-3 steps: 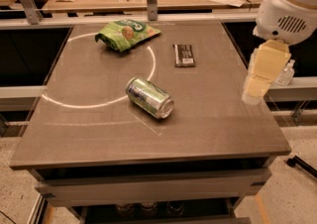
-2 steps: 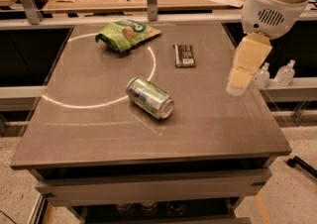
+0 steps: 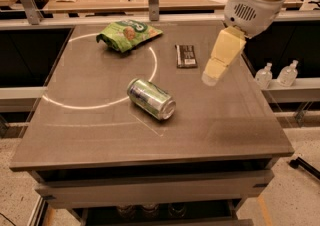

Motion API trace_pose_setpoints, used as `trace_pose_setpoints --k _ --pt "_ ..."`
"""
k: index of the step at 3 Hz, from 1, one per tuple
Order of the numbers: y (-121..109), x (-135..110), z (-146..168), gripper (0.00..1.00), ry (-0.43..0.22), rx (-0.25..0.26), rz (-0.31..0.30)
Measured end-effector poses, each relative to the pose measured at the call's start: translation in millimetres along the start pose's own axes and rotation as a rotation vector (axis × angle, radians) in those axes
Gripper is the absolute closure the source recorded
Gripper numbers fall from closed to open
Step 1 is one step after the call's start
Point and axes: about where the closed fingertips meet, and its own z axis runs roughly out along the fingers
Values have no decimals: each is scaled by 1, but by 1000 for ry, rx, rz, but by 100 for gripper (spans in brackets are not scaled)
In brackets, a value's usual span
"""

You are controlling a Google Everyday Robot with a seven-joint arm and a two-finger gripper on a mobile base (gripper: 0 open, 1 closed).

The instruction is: Place green can upright

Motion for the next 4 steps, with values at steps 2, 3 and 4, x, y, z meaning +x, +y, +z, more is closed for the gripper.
trace_pose_setpoints --k 2,3,4 --pt "10 -13 10 0 -67 23 28" --pt "15 -27 7 0 -34 40 39" --pt "27 -52 11 0 6 44 79"
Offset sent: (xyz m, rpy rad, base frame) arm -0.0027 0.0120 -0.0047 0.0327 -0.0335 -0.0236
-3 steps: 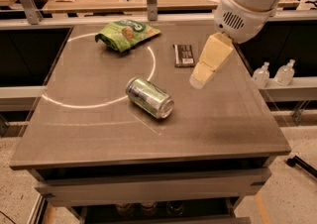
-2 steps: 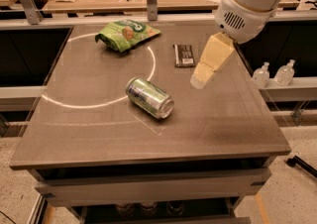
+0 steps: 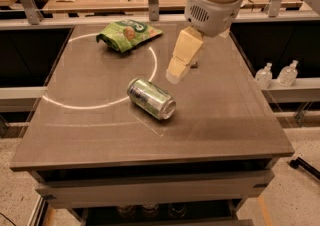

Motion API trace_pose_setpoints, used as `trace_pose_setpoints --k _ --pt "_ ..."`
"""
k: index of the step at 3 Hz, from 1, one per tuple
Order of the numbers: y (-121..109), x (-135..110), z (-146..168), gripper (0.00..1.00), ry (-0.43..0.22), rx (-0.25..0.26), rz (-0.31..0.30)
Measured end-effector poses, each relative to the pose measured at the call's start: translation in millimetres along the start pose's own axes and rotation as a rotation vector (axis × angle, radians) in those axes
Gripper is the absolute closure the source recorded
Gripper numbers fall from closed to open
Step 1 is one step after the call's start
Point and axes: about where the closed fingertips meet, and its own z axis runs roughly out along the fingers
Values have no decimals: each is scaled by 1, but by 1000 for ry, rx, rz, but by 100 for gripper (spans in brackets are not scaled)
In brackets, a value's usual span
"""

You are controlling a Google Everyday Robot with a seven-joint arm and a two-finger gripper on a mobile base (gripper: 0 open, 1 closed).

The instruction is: Place green can upright

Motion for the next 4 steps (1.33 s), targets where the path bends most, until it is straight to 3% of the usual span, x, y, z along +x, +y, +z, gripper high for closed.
trace_pose_setpoints --k 2,4 --pt "35 -48 15 0 38 -24 42" --pt "69 -69 36 0 32 -86 -9"
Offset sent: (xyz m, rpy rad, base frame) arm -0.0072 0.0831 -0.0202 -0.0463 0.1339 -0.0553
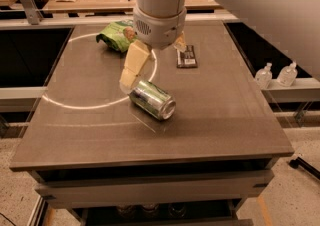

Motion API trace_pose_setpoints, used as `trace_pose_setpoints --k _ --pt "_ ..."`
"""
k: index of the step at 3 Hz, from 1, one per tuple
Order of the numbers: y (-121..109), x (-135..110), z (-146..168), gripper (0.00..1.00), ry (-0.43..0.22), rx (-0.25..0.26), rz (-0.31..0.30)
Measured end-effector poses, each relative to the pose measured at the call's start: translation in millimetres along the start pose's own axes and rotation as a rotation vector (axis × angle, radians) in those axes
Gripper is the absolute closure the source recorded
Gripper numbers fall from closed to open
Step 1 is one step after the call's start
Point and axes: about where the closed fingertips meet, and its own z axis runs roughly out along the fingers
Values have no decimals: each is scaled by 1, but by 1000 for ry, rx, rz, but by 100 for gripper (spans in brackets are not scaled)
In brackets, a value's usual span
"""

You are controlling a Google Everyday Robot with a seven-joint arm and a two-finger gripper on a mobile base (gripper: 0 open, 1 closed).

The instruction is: Place green can upright

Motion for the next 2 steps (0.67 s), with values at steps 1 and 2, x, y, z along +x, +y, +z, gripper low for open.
trace_pose_setpoints --k 1,2 --pt "10 -1 14 0 3 -36 -46" --pt "25 -4 30 0 27 -53 -97"
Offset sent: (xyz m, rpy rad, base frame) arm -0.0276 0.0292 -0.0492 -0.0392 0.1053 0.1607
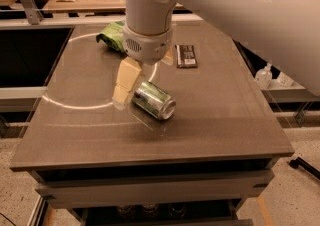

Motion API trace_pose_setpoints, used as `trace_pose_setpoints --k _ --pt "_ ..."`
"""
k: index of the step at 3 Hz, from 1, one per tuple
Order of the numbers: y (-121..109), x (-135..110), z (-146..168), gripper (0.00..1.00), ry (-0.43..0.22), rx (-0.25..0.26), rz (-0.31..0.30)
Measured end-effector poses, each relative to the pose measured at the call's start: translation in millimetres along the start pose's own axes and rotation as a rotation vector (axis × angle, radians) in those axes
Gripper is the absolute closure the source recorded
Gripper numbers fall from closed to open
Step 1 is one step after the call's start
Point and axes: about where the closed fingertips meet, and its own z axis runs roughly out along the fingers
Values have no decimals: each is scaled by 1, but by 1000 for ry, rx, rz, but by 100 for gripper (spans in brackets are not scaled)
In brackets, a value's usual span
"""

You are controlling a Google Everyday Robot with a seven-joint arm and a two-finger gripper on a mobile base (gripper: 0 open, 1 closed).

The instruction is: Place green can upright

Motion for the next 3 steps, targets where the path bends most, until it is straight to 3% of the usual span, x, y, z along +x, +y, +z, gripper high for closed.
trace_pose_setpoints --k 1,3 --pt "5 -2 19 0 40 7 -21" --pt "-9 9 45 0 108 50 -1"
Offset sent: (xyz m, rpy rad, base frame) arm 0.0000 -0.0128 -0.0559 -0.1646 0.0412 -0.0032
